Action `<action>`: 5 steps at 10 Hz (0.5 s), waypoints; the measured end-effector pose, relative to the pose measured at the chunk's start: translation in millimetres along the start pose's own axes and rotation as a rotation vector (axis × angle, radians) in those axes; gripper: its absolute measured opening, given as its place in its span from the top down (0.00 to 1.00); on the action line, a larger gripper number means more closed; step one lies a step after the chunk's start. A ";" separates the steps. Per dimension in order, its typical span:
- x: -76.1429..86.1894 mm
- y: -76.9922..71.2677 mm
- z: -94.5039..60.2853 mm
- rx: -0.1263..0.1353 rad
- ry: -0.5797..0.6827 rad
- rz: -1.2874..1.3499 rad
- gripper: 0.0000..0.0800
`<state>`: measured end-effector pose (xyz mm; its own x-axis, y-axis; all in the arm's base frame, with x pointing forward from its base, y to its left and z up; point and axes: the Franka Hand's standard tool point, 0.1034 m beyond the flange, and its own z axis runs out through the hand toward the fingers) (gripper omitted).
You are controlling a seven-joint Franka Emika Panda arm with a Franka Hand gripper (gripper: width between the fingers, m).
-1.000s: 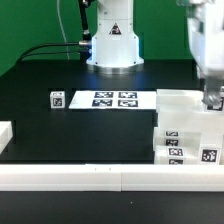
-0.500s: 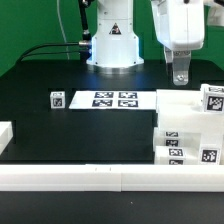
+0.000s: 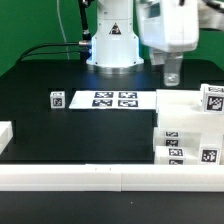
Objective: Assemble chair
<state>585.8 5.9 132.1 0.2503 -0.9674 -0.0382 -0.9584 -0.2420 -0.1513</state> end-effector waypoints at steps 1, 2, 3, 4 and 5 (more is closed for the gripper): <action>3.0 3.0 0.2 -0.006 0.004 -0.044 0.19; -3.8 -0.1 0.9 -0.007 0.005 -0.117 0.19; -3.5 0.3 1.3 -0.008 0.004 -0.193 0.19; -2.5 0.7 1.4 -0.008 0.005 -0.237 0.19; -2.1 0.9 1.5 -0.009 0.004 -0.329 0.19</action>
Offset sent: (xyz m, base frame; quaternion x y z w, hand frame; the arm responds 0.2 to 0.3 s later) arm 0.0000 0.0000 0.0000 0.0000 0.0000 -0.1296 0.9916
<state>584.6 7.9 130.6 0.5464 -0.8374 0.0156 -0.8272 -0.5425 -0.1460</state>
